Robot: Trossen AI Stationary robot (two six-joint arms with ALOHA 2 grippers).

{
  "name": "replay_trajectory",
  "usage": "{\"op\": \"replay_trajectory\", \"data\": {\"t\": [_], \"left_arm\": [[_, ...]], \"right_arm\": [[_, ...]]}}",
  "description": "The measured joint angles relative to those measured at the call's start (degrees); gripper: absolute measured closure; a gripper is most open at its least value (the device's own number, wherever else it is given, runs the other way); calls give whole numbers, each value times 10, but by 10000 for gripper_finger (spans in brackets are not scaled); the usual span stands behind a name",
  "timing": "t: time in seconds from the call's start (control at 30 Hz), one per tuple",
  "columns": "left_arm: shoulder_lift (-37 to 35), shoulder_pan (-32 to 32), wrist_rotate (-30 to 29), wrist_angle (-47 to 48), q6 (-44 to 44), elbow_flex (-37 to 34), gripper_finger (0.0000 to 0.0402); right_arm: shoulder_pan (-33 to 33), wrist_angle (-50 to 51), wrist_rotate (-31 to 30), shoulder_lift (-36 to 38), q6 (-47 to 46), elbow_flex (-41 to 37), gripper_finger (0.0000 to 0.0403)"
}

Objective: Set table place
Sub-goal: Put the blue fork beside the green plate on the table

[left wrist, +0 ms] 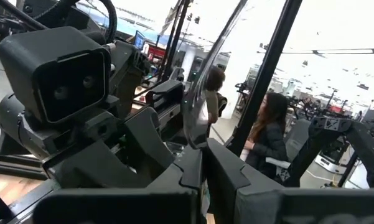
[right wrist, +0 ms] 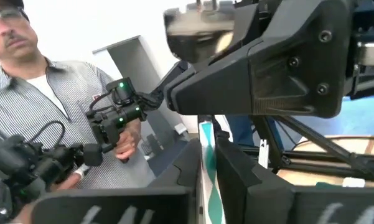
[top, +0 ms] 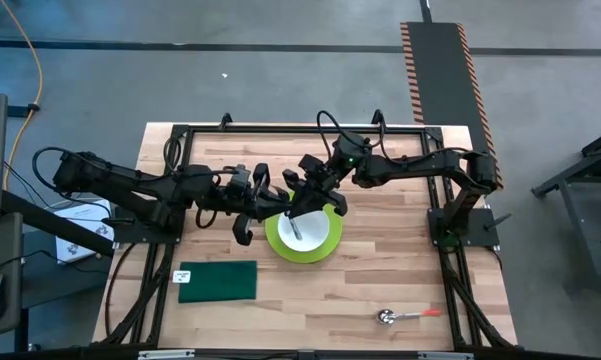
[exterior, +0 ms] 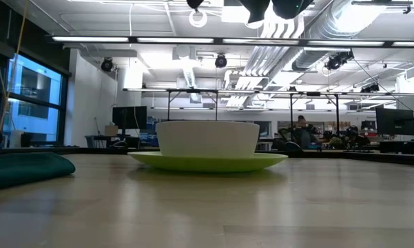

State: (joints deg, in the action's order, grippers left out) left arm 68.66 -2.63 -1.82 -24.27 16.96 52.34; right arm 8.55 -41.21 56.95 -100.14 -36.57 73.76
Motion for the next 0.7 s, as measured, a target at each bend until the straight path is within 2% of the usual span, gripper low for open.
{"op": "replay_trajectory", "data": {"t": [0.33, 0.57, 0.7], "left_arm": [[1, 1, -6, 6, 26, 0, 401], [1, 1, -17, 5, 28, -1, 401], [1, 1, -16, 5, 28, -1, 401]], "right_arm": [[13, 3, -24, 0, -86, 0, 305], [22, 27, -30, 1, -96, 0, 230], [23, 29, -26, 1, -88, 0, 212]]}}
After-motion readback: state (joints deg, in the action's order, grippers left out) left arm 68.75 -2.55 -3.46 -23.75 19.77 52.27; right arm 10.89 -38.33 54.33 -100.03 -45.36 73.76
